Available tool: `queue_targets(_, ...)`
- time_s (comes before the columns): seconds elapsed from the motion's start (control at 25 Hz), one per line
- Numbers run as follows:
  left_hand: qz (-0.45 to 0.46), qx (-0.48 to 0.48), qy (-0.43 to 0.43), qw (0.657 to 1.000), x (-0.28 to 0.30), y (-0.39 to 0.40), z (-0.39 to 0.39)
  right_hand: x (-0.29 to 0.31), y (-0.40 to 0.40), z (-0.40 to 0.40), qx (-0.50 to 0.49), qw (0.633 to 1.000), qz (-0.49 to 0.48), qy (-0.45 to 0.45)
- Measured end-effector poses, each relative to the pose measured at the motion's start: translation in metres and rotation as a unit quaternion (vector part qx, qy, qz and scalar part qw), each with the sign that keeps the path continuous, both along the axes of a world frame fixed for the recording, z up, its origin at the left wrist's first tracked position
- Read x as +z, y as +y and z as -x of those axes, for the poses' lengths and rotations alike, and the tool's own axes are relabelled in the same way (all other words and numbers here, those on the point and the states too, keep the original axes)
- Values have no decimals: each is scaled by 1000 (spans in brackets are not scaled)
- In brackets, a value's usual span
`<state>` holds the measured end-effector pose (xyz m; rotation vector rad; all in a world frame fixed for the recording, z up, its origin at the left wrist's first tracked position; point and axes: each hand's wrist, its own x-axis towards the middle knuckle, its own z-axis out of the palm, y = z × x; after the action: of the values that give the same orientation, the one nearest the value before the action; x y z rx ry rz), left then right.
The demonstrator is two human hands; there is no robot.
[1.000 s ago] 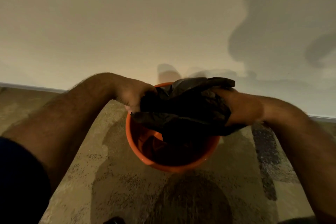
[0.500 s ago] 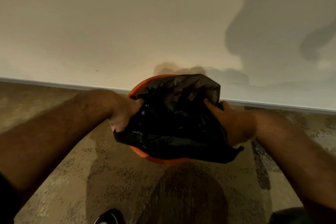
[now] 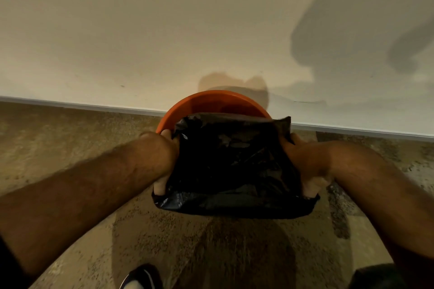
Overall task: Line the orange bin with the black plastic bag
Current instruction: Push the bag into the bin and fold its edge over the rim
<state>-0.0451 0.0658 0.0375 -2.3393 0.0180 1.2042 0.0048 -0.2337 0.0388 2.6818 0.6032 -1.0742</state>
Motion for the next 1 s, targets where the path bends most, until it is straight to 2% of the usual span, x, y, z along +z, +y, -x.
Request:
queue_targets(0.08, -6, 7, -26, 1000, -1, 4, 2, -3, -3, -7, -4, 1000, 7, -14)
queue_targets(0.2, 20, 44, -96, 994, -4, 22, 2, -4, -9, -17, -39, 998, 0, 47)
queue_targets(0.28, 32, 29, -120, 992, -5, 32, 3, -7, -11, -23, -40, 997, -21, 62)
queue_targets(0.44, 65, -13, -157, 985, -14, 52, -1, -24, -18, -34, -55, 982, -175, 37)
queue_targets(0.64, 231, -7, -194, 953, -30, 81, -6, -53, -31, -41, -91, 946, -299, 89)
queue_targets(0.72, 328, 53, -167, 928, -33, 92, -11, -57, -35, -46, -122, 922, -344, 133)
queue_targets(0.84, 480, 166, -104, 855, -30, 108, -25, -60, -38, -52, -169, 874, -415, 190)
queue_targets(0.96, 535, 253, -58, 804, -27, 117, -32, -65, -33, -55, -271, 757, -530, 270)
queue_targets(1.0, 546, 275, -44, 790, -27, 119, -34, -66, -30, -56, -308, 727, -552, 270)
